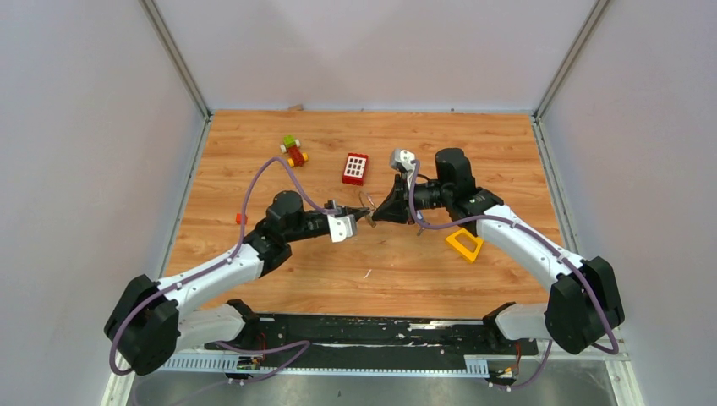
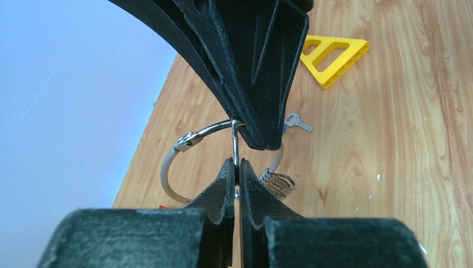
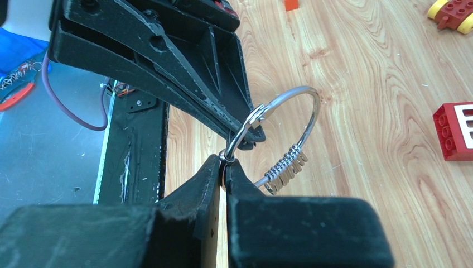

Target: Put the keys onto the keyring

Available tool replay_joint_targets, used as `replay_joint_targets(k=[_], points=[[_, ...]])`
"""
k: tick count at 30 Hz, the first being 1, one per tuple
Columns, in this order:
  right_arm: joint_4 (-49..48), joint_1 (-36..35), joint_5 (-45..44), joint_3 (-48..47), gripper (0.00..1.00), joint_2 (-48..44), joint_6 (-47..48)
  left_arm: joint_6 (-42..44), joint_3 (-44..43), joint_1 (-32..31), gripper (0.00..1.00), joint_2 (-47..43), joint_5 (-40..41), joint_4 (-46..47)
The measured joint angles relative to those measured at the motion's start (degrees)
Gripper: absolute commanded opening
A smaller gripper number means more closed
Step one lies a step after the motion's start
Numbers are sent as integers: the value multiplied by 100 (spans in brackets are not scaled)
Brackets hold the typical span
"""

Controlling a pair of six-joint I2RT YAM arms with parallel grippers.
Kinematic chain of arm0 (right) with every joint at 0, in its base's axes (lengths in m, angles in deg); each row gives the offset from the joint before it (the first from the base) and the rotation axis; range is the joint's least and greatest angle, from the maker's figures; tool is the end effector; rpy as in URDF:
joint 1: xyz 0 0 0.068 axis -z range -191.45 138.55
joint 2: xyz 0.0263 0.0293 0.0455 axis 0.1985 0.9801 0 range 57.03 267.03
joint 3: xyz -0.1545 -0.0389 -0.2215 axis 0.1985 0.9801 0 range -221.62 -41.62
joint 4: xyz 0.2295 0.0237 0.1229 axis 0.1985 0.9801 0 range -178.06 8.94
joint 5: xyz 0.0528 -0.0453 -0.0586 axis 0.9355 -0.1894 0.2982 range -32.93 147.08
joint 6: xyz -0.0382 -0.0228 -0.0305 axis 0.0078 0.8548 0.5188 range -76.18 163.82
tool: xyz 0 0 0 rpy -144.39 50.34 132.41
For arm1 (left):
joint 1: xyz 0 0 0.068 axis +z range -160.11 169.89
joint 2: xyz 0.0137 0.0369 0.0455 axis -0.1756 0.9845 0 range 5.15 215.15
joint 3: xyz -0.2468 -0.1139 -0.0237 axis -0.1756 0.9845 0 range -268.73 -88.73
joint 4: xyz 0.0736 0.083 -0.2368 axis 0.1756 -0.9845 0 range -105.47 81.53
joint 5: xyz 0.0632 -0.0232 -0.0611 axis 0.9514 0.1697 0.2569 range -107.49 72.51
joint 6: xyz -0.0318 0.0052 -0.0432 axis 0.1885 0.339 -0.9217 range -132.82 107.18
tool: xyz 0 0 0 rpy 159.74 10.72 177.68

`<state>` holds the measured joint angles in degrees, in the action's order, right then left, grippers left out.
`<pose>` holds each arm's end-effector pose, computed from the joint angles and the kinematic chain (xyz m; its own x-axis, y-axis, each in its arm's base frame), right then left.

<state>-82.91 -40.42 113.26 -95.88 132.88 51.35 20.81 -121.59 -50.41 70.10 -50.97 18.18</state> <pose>0.2387 0.1659 0.2929 -0.2698 -0.2330 -0.9343 -0.9624 0.0978 0.2536 0.1786 -0.1772 0.2635 0.4704 0.2068 -0.8579 0.8380 0.2000 0.5077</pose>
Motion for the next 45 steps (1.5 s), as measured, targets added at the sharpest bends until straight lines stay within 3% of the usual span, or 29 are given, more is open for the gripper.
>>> replay_joint_targets(k=[12,18,27,30,38,40,45], points=[[103,-11,-103,0,0,9,4,319,-527,-2,0,-595,85,-1786],[131,-28,-98,0,0,127,2,258,-623,4,0,-627,83,-2184],[144,-74,-833,0,0,170,13,-605,-1384,24,0,61,428,-2841],[142,-103,-1200,22,7,109,48,-970,-1805,24,0,372,522,-3237],[164,-107,-1408,184,46,-459,597,-1344,-2562,13,0,664,350,-4293],[157,-98,-1327,184,50,-601,800,-1344,-2658,13,0,664,282,-4553],[210,-83,-903,170,49,-793,1182,-1390,-2688,2,0,664,83,-4966]])
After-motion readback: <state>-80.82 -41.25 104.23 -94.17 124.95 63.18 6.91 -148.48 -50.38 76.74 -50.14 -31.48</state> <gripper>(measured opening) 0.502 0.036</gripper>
